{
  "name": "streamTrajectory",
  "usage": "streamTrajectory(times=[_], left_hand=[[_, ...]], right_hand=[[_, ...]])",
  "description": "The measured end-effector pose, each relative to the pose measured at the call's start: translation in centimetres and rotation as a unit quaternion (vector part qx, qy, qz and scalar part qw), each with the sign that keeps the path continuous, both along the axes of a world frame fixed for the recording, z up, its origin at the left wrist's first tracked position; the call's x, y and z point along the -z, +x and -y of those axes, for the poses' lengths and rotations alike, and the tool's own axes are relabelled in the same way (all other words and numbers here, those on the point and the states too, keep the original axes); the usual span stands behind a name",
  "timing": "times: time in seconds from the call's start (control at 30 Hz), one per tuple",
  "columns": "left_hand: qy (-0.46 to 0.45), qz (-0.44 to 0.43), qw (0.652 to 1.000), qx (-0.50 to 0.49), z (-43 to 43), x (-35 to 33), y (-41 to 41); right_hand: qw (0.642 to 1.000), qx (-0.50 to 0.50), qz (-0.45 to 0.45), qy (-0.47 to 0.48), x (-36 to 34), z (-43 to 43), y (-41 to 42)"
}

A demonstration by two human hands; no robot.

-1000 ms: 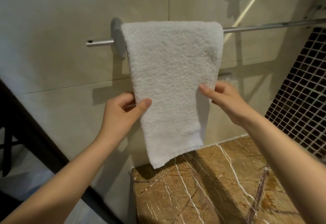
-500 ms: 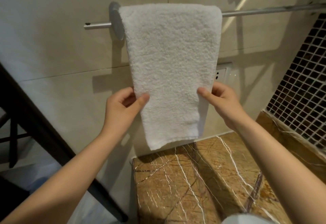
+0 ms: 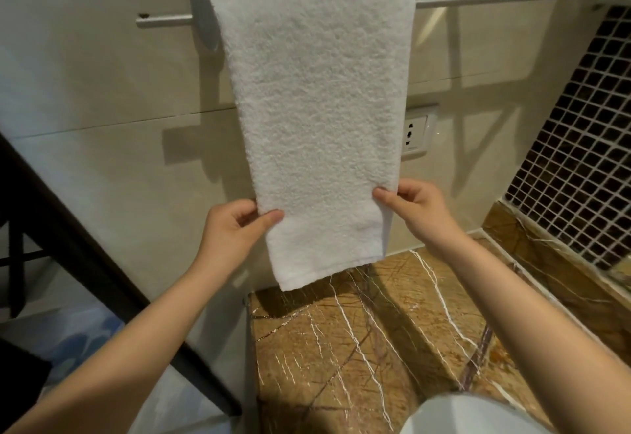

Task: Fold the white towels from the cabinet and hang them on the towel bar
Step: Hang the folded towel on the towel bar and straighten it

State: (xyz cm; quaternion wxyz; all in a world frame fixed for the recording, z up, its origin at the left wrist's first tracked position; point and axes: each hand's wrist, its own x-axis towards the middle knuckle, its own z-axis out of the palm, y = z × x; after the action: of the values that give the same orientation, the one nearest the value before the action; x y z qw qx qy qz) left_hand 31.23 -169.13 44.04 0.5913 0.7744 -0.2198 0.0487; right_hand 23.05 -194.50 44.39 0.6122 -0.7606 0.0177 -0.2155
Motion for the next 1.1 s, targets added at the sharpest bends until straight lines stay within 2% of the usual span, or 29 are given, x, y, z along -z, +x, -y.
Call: streamTrajectory(times=[0.2, 0.33, 0.6, 0.87, 1.1], left_hand=[[-0.029, -0.027, 0.999, 0.032, -0.7, 0.9, -0.7], [0.056, -0.057, 0.995, 0.065, -0.8, 2.5, -1.0], [0.075, -0.063, 0.994, 0.039, -0.6, 4.1, -1.5], [0.014, -0.076, 0.996, 0.042, 0.5, 3.9, -1.5], [0.01, -0.064, 0.998, 0.025, 0.2, 4.8, -1.4]], right_hand=[[0.999, -0.036, -0.024, 0.007, 0.7, -0.4, -0.6], [0.996, -0.06, -0.071, -0.014, 1.7, -0.5, -1.1], [0.991, -0.068, -0.108, -0.046, 2.8, -0.1, -2.3], [0.992, -0.027, -0.091, -0.078, 2.9, -0.1, -1.7], [0.994, -0.013, -0.091, -0.064, 4.4, -0.2, -1.3]])
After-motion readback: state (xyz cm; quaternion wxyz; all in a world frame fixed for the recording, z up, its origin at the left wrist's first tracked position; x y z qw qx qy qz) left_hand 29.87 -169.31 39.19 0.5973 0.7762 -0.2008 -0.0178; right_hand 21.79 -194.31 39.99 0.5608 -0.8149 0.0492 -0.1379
